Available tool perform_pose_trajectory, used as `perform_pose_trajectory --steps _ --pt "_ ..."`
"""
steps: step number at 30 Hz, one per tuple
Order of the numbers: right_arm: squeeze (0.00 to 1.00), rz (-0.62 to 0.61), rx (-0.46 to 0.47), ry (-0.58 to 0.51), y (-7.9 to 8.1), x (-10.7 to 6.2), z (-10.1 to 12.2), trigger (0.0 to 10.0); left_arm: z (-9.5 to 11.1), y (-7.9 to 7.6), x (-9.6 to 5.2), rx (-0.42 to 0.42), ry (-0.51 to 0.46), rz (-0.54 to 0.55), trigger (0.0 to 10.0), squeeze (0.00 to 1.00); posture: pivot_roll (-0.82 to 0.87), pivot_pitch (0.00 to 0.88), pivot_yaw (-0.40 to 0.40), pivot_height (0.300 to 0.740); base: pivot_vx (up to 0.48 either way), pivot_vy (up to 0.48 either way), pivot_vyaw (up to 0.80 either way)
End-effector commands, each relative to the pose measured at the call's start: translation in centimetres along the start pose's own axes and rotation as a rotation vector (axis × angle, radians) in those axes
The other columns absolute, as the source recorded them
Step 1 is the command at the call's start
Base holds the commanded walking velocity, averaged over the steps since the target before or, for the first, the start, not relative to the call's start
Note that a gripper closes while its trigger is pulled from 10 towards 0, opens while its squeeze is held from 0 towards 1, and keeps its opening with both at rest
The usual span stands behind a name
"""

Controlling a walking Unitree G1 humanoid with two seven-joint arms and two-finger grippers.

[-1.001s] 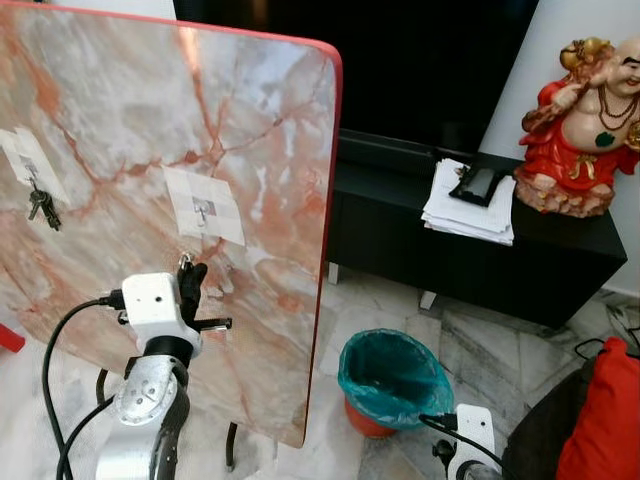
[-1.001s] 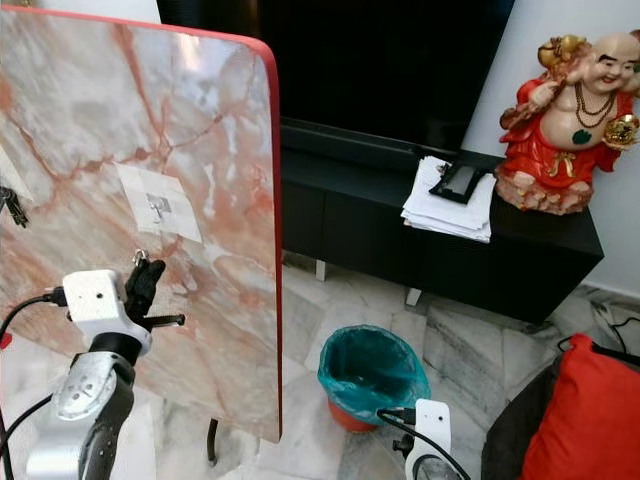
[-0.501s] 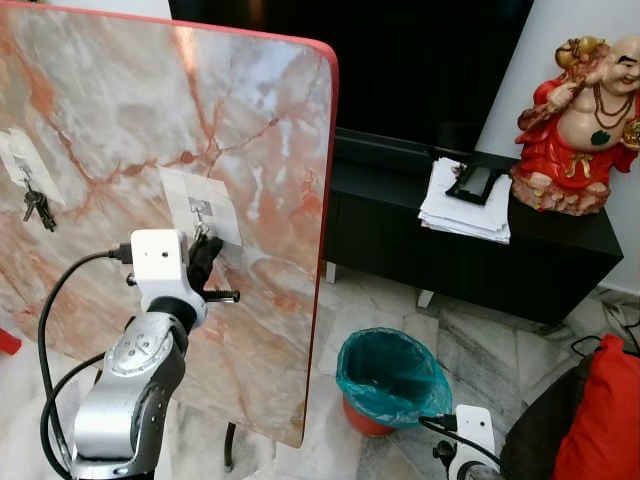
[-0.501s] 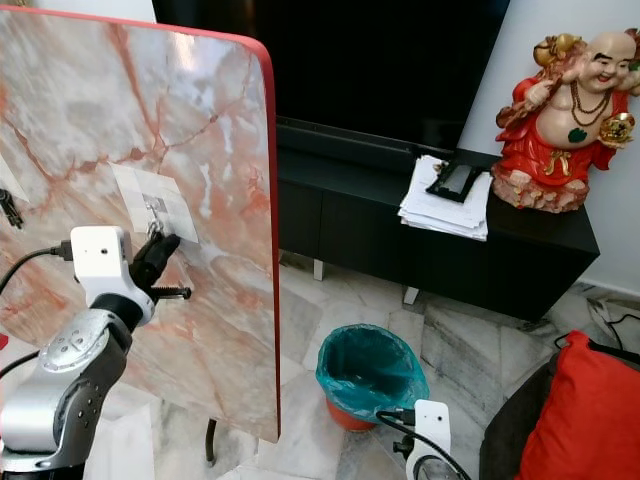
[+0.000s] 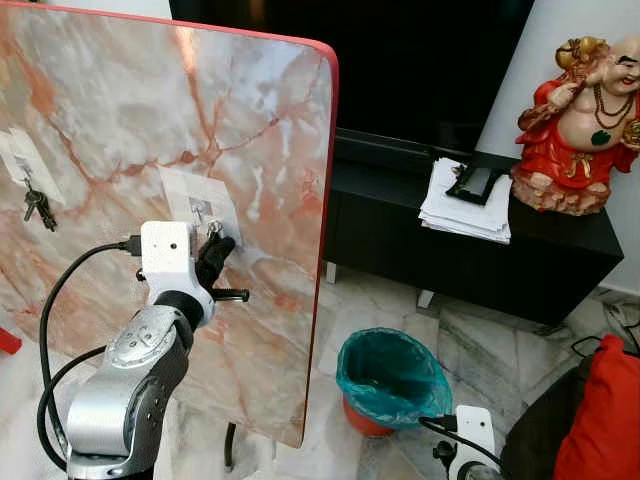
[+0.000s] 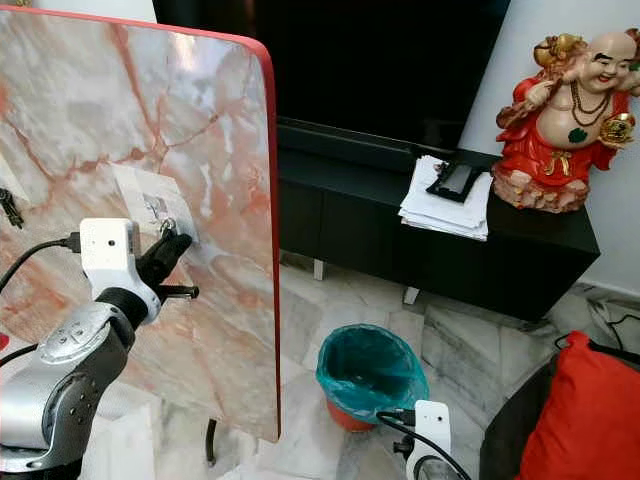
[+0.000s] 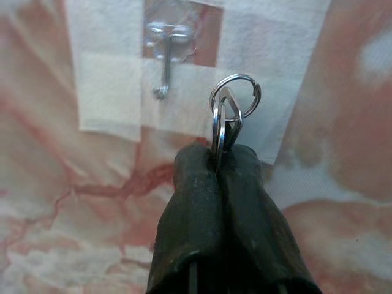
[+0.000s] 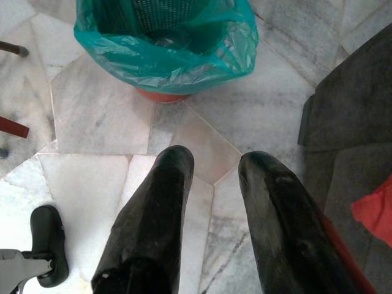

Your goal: Hang keys on a hook

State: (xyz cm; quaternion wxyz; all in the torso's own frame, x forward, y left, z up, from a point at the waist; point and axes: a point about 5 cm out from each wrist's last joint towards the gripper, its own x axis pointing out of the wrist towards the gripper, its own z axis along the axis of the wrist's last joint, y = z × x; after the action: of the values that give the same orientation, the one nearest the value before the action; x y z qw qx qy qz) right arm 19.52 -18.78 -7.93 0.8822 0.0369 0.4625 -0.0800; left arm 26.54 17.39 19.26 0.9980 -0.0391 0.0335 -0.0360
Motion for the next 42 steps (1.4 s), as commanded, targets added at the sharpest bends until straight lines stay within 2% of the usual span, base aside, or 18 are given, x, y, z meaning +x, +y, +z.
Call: perform_pose_trajectory --steps 1,6,11,18,33,42 --pt "0.0 -0.012 0.004 0.016 -0.4 0.0 -0.2 10.0 0.0 -0.2 -0.6 -0.02 0.013 -0.003 10.0 0.0 0.1 0.0 -0.078 0.74 0.0 0.0 0.0" --pt "0.0 -0.012 0.004 0.017 -0.5 0.0 -0.2 10.0 -0.4 0.3 -1.1 -0.015 0.044 0.05 10.0 0.0 0.1 0.0 -0.081 0.74 0.0 0.0 0.0" --pt "0.0 -0.008 -0.001 0.017 -0.4 0.0 -0.2 10.0 -0.4 1.7 -0.8 -0.015 0.053 0.139 10.0 0.0 0.1 0.0 -0.084 0.74 0.0 0.0 0.0" --pt "0.0 -0.009 0.001 0.018 -0.4 0.0 -0.2 10.0 0.6 2.1 -0.3 -0.028 0.028 0.155 10.0 0.0 0.1 0.0 -0.084 0.74 0.0 0.0 0.0" --pt "0.0 -0.007 -0.003 0.022 -0.4 0.0 -0.4 10.0 0.1 1.6 -0.1 -0.065 0.06 0.104 10.0 0.0 0.1 0.0 -0.079 0.74 0.0 0.0 0.0" --pt "0.0 -0.006 -0.004 0.024 -0.4 0.0 -0.4 10.0 -0.5 1.1 -0.1 -0.037 0.101 0.071 10.0 0.0 0.1 0.0 -0.081 0.74 0.0 0.0 0.0"
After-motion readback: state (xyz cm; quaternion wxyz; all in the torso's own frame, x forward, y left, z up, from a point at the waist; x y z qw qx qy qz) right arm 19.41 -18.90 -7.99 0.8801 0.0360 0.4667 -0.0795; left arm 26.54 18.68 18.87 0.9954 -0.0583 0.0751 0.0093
